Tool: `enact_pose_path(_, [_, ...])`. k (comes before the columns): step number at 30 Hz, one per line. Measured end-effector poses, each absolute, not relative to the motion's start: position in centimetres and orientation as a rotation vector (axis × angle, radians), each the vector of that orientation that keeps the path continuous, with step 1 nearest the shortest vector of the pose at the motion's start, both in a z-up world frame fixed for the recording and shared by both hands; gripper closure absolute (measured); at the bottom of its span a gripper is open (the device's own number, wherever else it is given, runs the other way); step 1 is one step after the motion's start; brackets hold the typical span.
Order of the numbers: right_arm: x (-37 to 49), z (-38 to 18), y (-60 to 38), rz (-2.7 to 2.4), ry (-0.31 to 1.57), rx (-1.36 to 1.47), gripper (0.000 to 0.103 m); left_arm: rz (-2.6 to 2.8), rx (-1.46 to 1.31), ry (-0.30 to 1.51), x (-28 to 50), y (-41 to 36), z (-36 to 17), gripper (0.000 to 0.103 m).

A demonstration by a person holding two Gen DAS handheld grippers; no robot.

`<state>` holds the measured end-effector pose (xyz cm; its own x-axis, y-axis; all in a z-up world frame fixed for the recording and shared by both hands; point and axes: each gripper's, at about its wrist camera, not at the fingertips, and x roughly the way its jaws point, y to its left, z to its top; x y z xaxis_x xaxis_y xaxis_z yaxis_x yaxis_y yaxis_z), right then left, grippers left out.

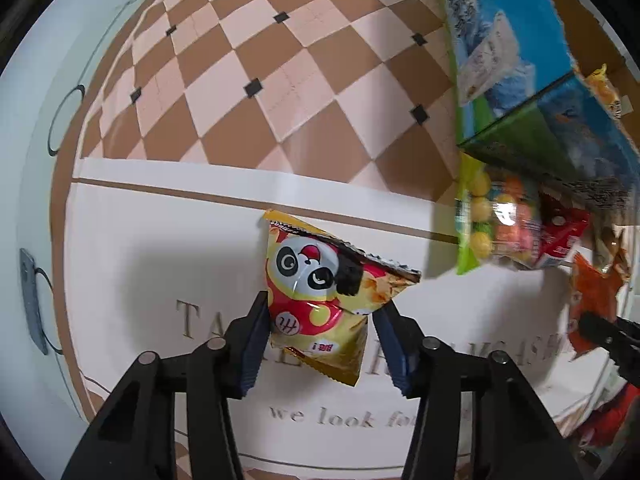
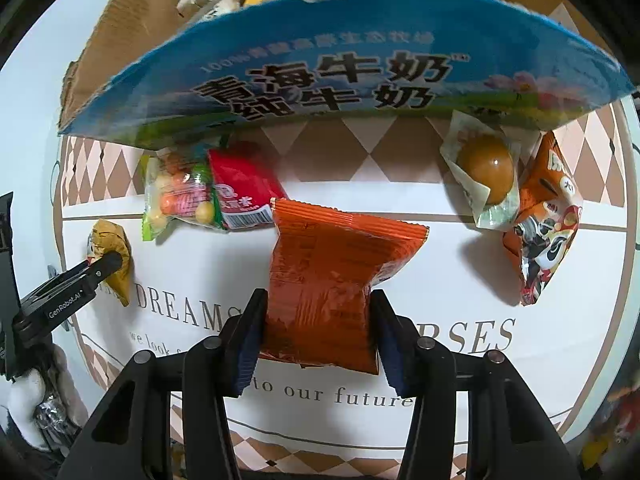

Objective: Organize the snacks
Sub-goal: 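Carry both bags over the box and open both tools to drop them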

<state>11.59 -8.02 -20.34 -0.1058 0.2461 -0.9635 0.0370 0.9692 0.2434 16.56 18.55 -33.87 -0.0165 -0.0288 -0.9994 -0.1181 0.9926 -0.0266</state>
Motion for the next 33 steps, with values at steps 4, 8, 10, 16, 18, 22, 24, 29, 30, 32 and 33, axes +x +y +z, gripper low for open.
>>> enact_pose_path(4, [11.6,-19.4,-8.0,0.193,1.653,0.221,0.051,0.034,-0.142,1.573,16.0,17.1,-32.0,0.056])
enact_pose_path(8, [11.4,-18.3,-8.2,0.210,1.636,0.241,0.052,-0.016,-0.177,1.550,15.6,15.3,-29.8,0.056])
enact_pose_path(10, [11.3,-17.6,-8.4,0.220,1.623,0.252,0.052,-0.044,-0.182,1.528,15.4,14.4,-28.3,0.056])
enact_pose_path(16, [10.9,-14.3,-10.0,0.252,1.579,0.316,0.052,-0.148,-0.215,1.475,15.7,11.2,-23.7,0.056])
enact_pose_path(18, [10.7,-12.8,-10.8,0.259,1.552,0.341,0.053,-0.186,-0.231,1.450,15.3,10.6,-22.0,0.056])
enact_pose_path(22, [10.8,-9.5,-13.0,0.264,1.493,0.390,0.053,-0.235,-0.233,1.411,16.7,9.0,-20.2,0.056])
enact_pose_path(24, [11.2,-7.9,-14.3,0.262,1.461,0.418,0.053,-0.266,-0.235,1.396,17.6,8.0,-18.6,0.056])
enact_pose_path(29, [13.6,-4.6,-17.3,0.240,1.382,0.454,0.053,-0.285,-0.186,1.355,20.4,5.8,-16.6,0.056])
enact_pose_path(30, [14.4,-4.2,-17.9,0.227,1.368,0.454,0.053,-0.277,-0.164,1.348,21.3,5.3,-16.4,0.056])
enact_pose_path(32, [16.1,-3.7,-18.9,0.195,1.347,0.434,0.053,-0.253,-0.120,1.341,22.8,4.6,-16.4,0.056])
enact_pose_path(33, [17.1,-3.8,-19.4,0.177,1.341,0.421,0.053,-0.237,-0.093,1.342,23.7,4.3,-16.6,0.056])
